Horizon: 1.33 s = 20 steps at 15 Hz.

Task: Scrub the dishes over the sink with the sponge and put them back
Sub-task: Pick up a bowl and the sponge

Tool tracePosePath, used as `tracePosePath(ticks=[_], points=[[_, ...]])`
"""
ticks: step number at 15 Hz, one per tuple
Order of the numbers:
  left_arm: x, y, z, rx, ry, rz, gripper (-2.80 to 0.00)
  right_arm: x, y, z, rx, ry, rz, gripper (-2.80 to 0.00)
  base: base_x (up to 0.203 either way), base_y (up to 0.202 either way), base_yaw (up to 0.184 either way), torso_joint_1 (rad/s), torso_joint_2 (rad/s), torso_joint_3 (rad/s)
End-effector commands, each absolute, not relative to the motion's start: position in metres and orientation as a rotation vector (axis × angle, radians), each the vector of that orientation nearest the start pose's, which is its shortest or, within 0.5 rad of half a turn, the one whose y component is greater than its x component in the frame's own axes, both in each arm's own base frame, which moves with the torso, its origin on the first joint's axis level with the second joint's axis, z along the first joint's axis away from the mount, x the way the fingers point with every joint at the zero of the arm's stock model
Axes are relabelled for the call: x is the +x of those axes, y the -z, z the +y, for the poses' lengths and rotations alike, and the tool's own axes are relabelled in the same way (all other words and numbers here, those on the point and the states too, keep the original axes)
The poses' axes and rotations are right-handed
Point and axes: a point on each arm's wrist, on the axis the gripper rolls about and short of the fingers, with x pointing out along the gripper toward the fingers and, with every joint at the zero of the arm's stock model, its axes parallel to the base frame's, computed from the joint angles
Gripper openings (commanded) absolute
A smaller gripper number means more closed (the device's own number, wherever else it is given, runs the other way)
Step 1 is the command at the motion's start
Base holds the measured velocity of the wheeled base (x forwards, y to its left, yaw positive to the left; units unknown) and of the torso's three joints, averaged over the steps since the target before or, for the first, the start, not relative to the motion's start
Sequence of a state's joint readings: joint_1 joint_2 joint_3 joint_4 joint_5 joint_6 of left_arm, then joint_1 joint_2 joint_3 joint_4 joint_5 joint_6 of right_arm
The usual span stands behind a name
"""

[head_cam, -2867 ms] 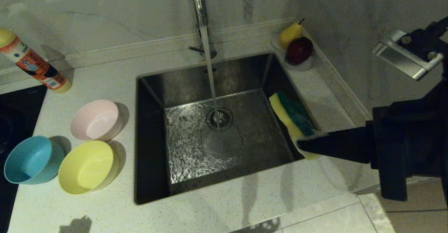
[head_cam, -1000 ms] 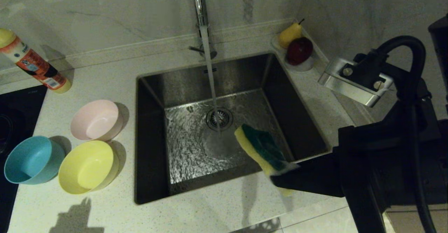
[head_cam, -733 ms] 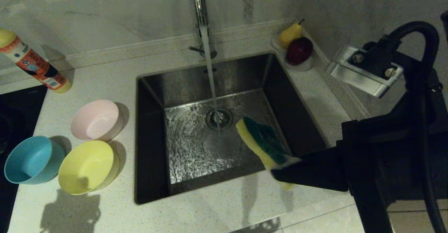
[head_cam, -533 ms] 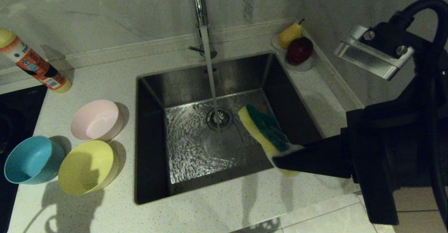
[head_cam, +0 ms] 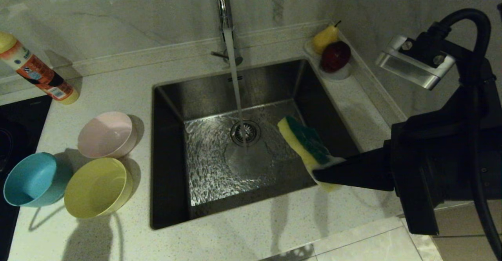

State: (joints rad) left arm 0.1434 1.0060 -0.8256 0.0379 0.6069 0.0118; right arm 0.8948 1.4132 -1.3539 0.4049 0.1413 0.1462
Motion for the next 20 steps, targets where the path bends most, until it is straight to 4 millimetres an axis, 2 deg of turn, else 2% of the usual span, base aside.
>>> tracePosePath(ticks=[1, 3, 4, 9, 12, 13, 20], points=[[0.174, -0.251, 0.063, 0.009, -0.825, 0.403, -2.80, 0.138, -0.314, 0.173, -0.046, -0.967, 0.529, -2.80, 0.000, 0.000, 0.000, 0.000, 0.00, 0.000], [0.186, -0.242, 0.088, -0.098, -0.820, 0.441, -2.80, 0.140, -0.311, 0.172, -0.049, -0.955, 0.539, -2.80, 0.000, 0.000, 0.000, 0.000, 0.00, 0.000], [0.188, -0.240, 0.094, -0.174, -0.786, 0.436, -2.80, 0.141, -0.310, 0.171, -0.049, -0.950, 0.543, -2.80, 0.000, 0.000, 0.000, 0.000, 0.00, 0.000], [0.197, -0.237, 0.110, -0.431, -0.698, 0.403, -2.80, 0.142, -0.301, 0.171, -0.058, -0.943, 0.571, -2.80, 0.000, 0.000, 0.000, 0.000, 0.00, 0.000], [0.202, -0.233, 0.117, -0.484, -0.705, 0.431, -2.80, 0.141, -0.302, 0.170, -0.057, -0.944, 0.564, -2.80, 0.000, 0.000, 0.000, 0.000, 0.00, 0.000], [0.204, -0.233, 0.119, -0.512, -0.694, 0.429, 0.00, 0.141, -0.302, 0.170, -0.057, -0.944, 0.564, -2.80, 0.000, 0.000, 0.000, 0.000, 0.00, 0.000], [0.208, -0.223, 0.139, -0.659, -0.719, 0.460, 0.00, 0.141, -0.300, 0.170, -0.061, -0.941, 0.574, -2.80, 0.000, 0.000, 0.000, 0.000, 0.00, 0.000]])
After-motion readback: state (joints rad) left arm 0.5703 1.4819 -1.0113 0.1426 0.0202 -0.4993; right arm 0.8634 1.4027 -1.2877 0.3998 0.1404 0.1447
